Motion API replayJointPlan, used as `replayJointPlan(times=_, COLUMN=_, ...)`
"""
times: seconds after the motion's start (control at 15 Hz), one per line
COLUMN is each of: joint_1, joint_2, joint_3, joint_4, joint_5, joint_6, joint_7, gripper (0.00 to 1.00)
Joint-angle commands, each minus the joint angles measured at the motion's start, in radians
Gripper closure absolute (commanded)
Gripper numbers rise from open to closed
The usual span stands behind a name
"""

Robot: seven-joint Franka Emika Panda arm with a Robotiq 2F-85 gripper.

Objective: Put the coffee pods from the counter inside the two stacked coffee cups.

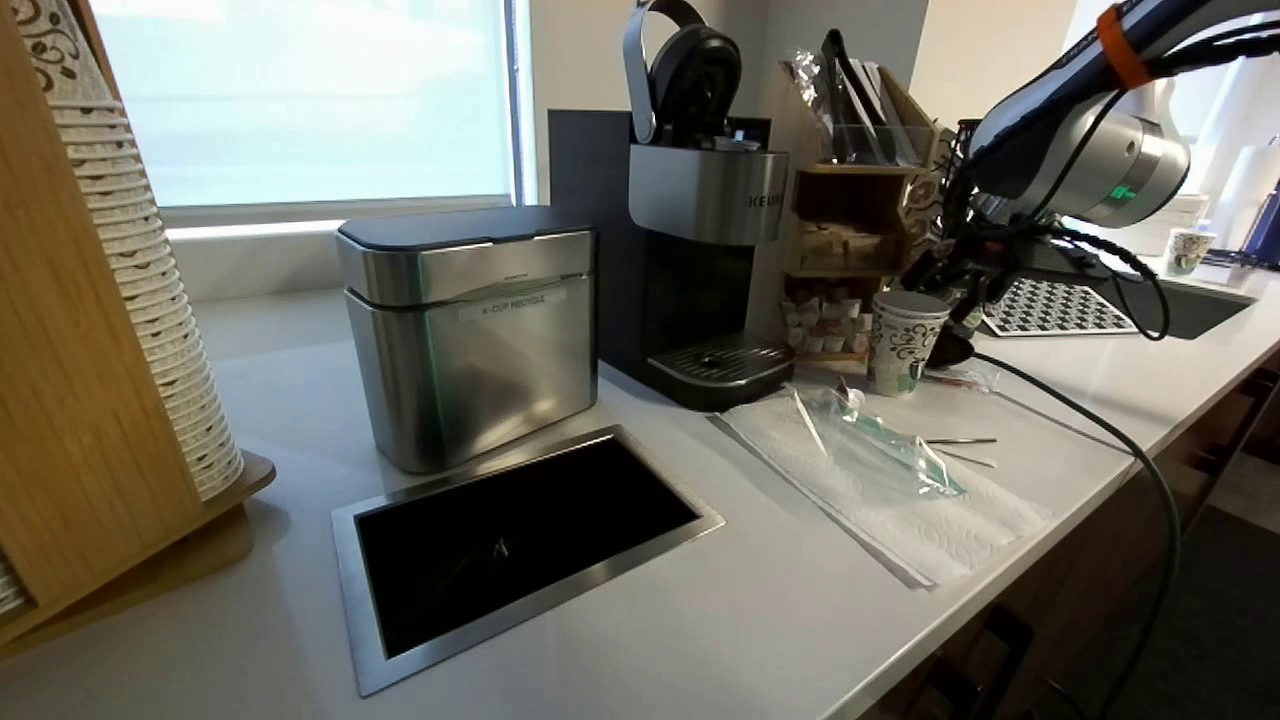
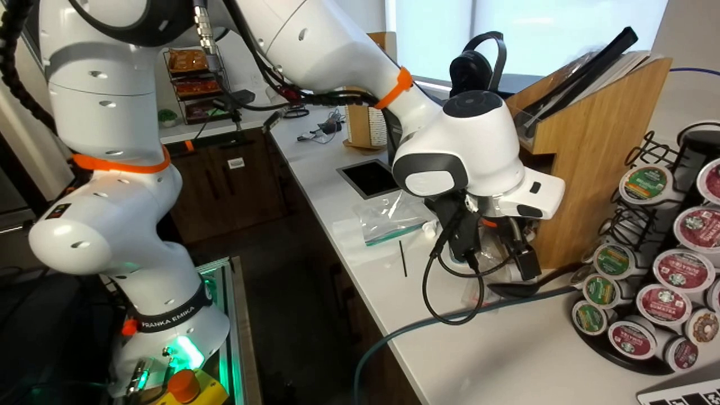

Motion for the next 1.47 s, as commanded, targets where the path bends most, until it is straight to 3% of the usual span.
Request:
replayJointPlan(times=0.0, joint_1=-0.003, joint_2=0.002, joint_3=0.005, joint_4=-0.001, joint_5=0.007, joint_6=0.009, joint_7=-0.008, gripper=0.00)
replayJointPlan(times=0.27, joint_1=-0.018, joint_2=0.015, joint_3=0.026, joint_4=0.012, joint_5=0.034, joint_6=0.017, joint_7=-0.041, gripper=0.00)
replayJointPlan(times=0.53, joint_1=-0.104, joint_2=-0.004, joint_3=0.118, joint_4=0.025, joint_5=0.204, joint_6=-0.041, joint_7=-0.185, gripper=0.00)
replayJointPlan(times=0.93, joint_1=-0.117, joint_2=0.006, joint_3=0.049, joint_4=0.034, joint_5=0.100, joint_6=-0.119, joint_7=-0.202, gripper=0.00)
replayJointPlan(times=1.4, joint_1=-0.098, joint_2=0.041, joint_3=0.044, joint_4=0.073, joint_5=0.033, joint_6=-0.103, joint_7=-0.219, gripper=0.00)
